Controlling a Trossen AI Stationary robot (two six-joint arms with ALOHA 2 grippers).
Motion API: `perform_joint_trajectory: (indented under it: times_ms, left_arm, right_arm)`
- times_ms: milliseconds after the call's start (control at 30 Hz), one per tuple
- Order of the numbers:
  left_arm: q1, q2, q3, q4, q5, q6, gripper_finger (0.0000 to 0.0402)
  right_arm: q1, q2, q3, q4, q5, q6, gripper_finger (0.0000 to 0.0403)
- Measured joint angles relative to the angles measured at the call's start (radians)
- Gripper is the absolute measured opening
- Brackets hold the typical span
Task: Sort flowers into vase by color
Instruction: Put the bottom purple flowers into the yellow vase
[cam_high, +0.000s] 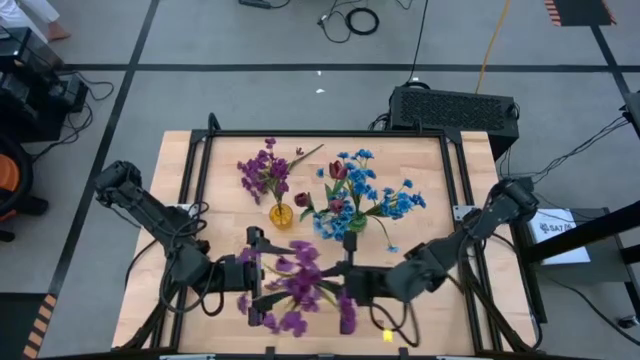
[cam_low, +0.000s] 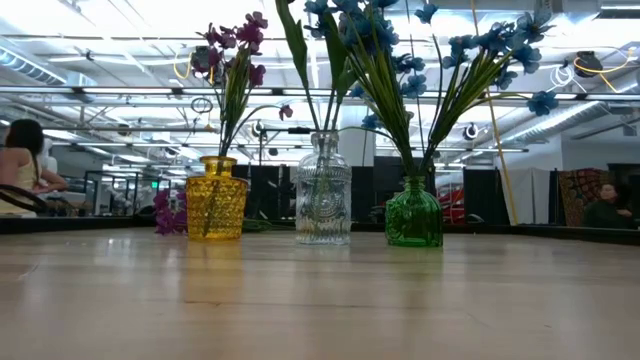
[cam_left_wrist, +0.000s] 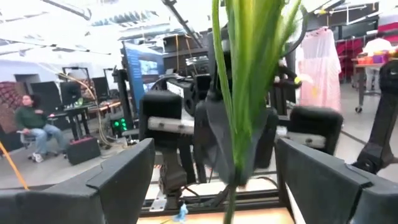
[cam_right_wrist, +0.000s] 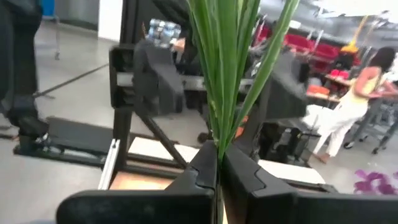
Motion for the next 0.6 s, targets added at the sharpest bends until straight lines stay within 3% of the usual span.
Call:
perform_joint_trajectory:
  times_ms: [167, 600]
  left_arm:
    - [0.000, 0.000, 0.000, 0.000, 0.021, 0.004, 0.0341]
    - [-0.015, 0.000, 0.015, -0.008, 0.029, 0.004, 0.0340]
  right_arm:
    - [-0.041, 0.035, 0.024, -0.024, -0.058, 0.043, 0.0000]
    - [-0.086, 0.061, 0.025, -0.060, -0.059, 0.075, 0.0001]
